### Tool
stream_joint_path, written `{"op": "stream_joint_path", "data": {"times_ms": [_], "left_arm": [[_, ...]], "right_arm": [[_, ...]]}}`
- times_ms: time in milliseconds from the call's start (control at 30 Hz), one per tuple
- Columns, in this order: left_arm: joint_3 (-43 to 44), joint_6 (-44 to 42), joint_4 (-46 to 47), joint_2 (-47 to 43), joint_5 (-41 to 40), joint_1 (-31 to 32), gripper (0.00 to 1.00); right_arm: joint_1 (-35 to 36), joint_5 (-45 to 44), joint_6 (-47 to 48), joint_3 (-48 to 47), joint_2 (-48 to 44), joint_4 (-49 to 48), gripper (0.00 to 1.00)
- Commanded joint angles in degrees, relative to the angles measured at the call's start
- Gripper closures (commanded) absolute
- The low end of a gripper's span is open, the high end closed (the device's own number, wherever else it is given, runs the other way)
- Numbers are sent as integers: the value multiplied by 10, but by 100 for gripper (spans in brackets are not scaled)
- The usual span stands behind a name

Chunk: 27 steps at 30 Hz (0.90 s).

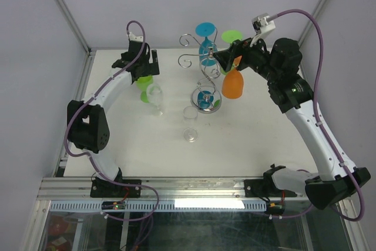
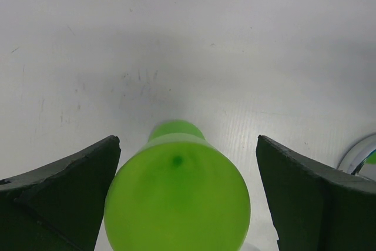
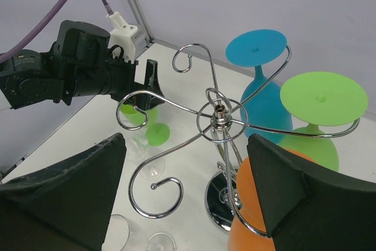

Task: Place the wine glass upside down on the wine glass rack
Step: Pick up the wine glass at the center of the board.

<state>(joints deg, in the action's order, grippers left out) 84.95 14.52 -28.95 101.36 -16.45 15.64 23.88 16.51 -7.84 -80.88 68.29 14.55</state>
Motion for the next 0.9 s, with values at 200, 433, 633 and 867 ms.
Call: {"op": "stream_joint_path", "data": {"times_ms": [200,433,633,867], "left_arm": [[-23,-8,-6,-29,-76,19,1],[-20,-8,-8,-28,-93,20,1],[2,-16,-11,-26,-75,20,13],[15,-25,-11,-43,-80,19,20]], "right_arm": [[2,-2,6,-5,-7,-5,13],[2,5,3,-4,-4,-3,13],[2,-1,6,2,-9,-1,13],[2,-8,10,3,-13,1,13]]}}
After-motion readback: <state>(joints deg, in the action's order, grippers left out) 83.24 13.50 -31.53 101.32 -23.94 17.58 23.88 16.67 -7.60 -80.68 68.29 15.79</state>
